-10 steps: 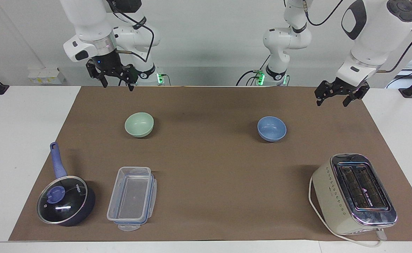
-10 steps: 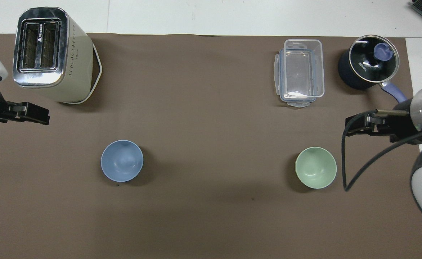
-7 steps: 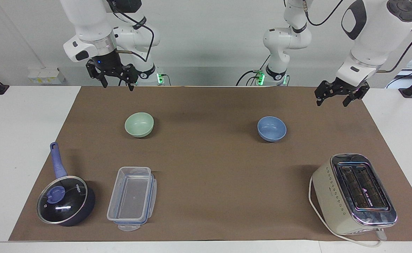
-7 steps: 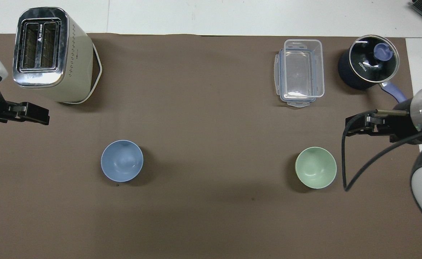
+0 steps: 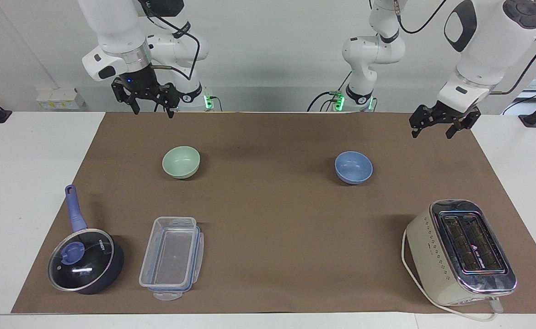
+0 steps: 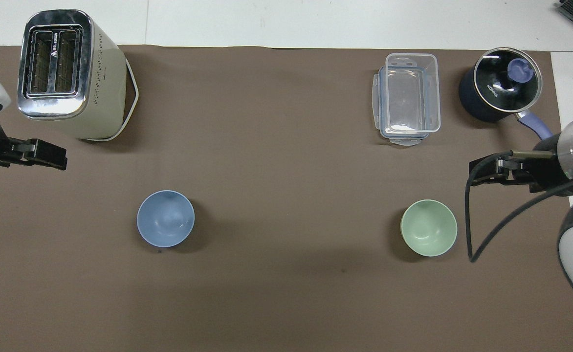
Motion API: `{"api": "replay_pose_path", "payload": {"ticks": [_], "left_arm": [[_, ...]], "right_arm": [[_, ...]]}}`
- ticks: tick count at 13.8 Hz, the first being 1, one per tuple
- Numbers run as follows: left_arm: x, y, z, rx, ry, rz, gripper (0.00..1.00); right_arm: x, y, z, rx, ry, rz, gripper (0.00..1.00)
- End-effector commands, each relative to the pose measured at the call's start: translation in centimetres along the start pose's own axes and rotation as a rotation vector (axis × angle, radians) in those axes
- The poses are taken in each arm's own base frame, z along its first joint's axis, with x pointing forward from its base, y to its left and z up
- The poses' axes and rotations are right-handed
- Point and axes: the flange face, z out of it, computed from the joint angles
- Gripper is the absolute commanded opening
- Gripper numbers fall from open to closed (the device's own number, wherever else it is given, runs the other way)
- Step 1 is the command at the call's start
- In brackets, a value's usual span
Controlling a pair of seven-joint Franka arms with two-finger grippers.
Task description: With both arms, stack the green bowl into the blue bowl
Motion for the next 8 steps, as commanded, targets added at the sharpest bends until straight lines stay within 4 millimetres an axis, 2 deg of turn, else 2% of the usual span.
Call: {"api": "replay_pose_path", "payload": {"ticks": [1,5,8], "left_arm": [[-0.8,-0.1,1.1,0.010,0.004,0.015,1.00],[-0.8,-0.1,4.7,0.009,0.010,0.047,1.00],[-1.4,0.2,6.6,-0.016,-0.004,0.043,1.00]], "right_arm": [[-0.1,0.4,0.1,0.010,0.014,-0.024,1.00],[-0.1,0.4,0.1,0.010,0.014,-0.024,1.00],[-0.1,0.4,0.2,0.009,0.013,-0.024,1.00]]}}
